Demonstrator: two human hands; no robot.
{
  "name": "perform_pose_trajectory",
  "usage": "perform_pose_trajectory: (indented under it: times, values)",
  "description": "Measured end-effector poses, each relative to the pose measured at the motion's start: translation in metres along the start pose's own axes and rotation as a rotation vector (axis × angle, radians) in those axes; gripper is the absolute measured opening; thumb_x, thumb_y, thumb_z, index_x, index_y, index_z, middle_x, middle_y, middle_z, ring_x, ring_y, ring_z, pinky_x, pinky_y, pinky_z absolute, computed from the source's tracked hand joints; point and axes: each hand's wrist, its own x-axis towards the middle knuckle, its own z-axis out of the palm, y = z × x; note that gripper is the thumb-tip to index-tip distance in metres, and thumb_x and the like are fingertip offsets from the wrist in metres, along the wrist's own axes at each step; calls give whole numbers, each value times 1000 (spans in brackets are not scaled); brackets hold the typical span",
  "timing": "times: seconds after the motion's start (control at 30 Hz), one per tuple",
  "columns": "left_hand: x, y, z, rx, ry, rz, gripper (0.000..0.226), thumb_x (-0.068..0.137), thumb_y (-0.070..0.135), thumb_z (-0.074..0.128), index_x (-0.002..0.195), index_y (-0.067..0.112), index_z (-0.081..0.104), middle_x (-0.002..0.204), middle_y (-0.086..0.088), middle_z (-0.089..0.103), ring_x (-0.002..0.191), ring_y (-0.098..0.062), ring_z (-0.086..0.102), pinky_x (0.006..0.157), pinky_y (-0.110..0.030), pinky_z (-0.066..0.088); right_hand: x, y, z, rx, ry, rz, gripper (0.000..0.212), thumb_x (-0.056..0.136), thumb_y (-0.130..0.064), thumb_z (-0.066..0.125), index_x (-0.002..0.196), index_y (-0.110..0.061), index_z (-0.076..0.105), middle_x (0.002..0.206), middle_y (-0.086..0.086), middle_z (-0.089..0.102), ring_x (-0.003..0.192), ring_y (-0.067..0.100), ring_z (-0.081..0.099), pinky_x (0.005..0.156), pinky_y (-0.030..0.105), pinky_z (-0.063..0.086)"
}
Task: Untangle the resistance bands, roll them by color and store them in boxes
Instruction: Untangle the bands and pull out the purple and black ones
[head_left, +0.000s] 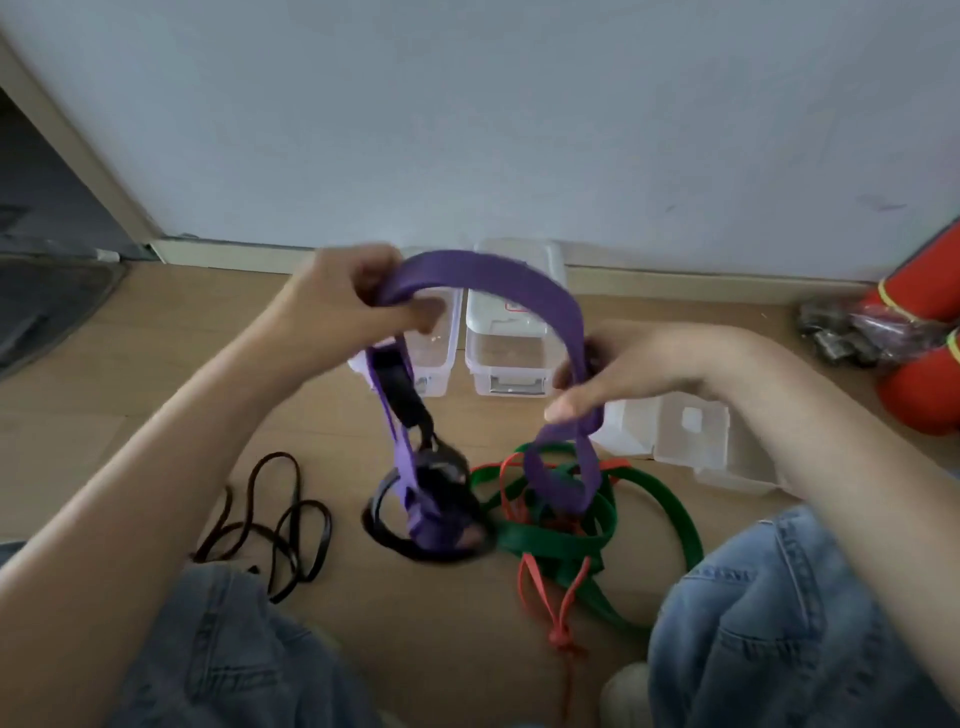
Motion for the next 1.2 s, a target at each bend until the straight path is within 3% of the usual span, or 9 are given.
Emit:
perform_pose_trajectory:
  times: [0.1,0.17,0.27,0.4,0.6,0.77,0.87,1.03,1.2]
  values:
    - [-19,5,18,567,-330,-41,18,68,39,72,74,28,59,62,8,60,65,-11,59,57,-20,44,-1,-4,3,187,-54,-11,89,56,-52,75,134,-24,45,137,-5,51,124,7,47,107,29,33]
    - [-22,8,35,721,-291,3,19,68,35,73,71,26,56,59,10,51,62,-12,50,54,-24,36,2,-8,7,282,32,-126,105,50,-52,76,142,-32,30,145,-12,38,128,0,37,102,18,31]
    - [-8,24,24,476,8,63,22,56,41,68,64,25,56,53,10,51,53,-5,47,51,-24,36,10,-17,22,289,122,-276,75,63,-43,79,127,-28,45,134,-16,49,122,-6,42,103,14,32]
    - [-9,20,25,490,9,41,19,59,33,69,63,20,56,53,5,50,55,-13,46,55,-30,36,21,-27,38,292,300,-313,30,74,-26,77,98,-15,63,101,-2,67,99,10,61,100,37,43]
    - [-2,3,31,344,85,25,18,57,35,68,63,21,57,54,3,54,53,-7,44,50,-15,34,24,-39,41,548,406,-345,22,77,-8,74,94,0,62,85,13,61,81,21,58,85,45,48]
    - [-16,-34,64,321,-271,-131,21,76,6,67,96,2,61,92,-12,66,87,-26,62,79,-32,49,7,-30,10,1141,384,-595,18,69,4,64,78,-11,60,61,-5,62,59,9,58,63,21,50]
    - [-10,-32,56,368,-258,-93,17,79,1,63,95,3,61,84,-6,61,81,-22,59,77,-28,49,0,-19,-2,957,443,-477,17,74,3,69,78,-12,61,64,-4,62,63,12,60,66,24,51]
    - [0,18,-1,-408,-49,81,22,74,5,61,80,26,58,75,-2,61,71,-13,55,64,-22,45,1,-5,6,326,157,-181,25,73,-17,76,84,0,61,73,4,61,73,12,57,74,26,46]
    - [-19,9,30,74,-323,-159,13,90,1,54,103,3,56,85,-2,61,76,-10,56,62,-8,45,11,-12,21,729,228,-278,31,67,-12,79,93,-9,63,77,2,66,74,9,64,68,21,50]
